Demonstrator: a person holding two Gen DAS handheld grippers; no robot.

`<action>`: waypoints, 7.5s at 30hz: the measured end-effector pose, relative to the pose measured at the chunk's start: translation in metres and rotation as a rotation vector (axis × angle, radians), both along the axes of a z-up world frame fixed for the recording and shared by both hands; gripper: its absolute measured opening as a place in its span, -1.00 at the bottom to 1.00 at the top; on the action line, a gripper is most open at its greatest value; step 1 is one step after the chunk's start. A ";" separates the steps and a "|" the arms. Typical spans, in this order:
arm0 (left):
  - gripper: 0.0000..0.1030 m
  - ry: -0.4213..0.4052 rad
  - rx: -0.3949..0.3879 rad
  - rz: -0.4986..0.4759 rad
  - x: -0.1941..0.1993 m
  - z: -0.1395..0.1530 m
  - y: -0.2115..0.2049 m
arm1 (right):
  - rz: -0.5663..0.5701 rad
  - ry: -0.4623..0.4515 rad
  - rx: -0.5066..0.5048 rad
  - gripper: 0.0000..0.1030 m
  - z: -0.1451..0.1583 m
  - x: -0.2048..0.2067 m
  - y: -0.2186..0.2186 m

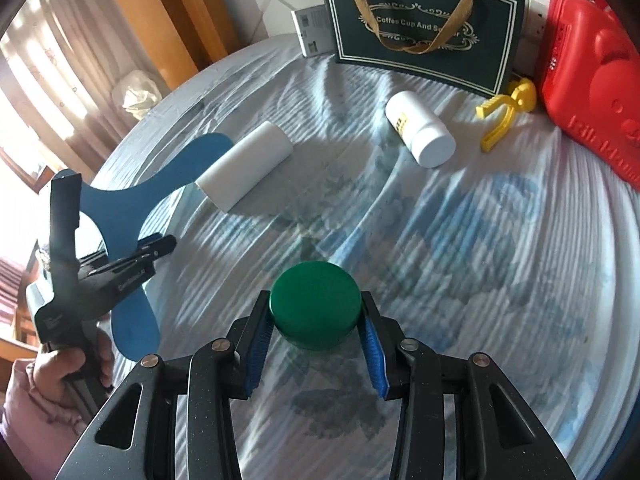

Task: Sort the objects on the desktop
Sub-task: 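Lift the blue hanger and green jar with both tools and carry them over the bin, then open both tools to drop the hanger and jar into the blue bin, then move both tools back toward the bed, then grasp the white lint roller with the left tool while the right tool grasps the white pill bottle, then lift the lint roller and pill bottle with both tools and carry them over the bin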

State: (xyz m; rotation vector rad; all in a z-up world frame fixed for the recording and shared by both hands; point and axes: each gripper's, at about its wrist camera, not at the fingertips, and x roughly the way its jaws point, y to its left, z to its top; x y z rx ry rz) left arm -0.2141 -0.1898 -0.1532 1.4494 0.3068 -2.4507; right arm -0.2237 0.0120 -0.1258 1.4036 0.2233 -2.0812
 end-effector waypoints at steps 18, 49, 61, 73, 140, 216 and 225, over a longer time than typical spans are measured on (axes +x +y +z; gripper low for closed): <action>-0.82 0.268 -0.064 -0.111 0.044 0.114 0.036 | -0.005 0.152 -0.051 -0.21 0.052 0.021 0.013; -0.82 0.717 0.104 -0.802 0.147 0.341 0.424 | -0.637 0.777 -0.096 -0.21 0.321 0.206 0.366; -0.82 0.628 0.149 -0.942 0.150 0.357 0.603 | -0.825 0.724 0.028 -0.21 0.311 0.221 0.538; -0.77 0.401 -0.043 -0.953 0.121 0.309 0.695 | -0.850 0.544 0.032 -0.20 0.253 0.188 0.606; 0.69 0.060 -0.047 -0.234 -0.017 0.100 0.067 | -0.313 0.285 -0.055 1.00 0.144 0.001 0.141; -0.11 0.632 -0.032 -0.702 0.119 0.310 0.340 | -0.535 0.619 -0.185 -0.12 0.275 0.190 0.294; -0.11 0.694 0.043 -0.895 0.153 0.347 0.494 | -0.789 0.682 -0.115 -0.12 0.299 0.236 0.453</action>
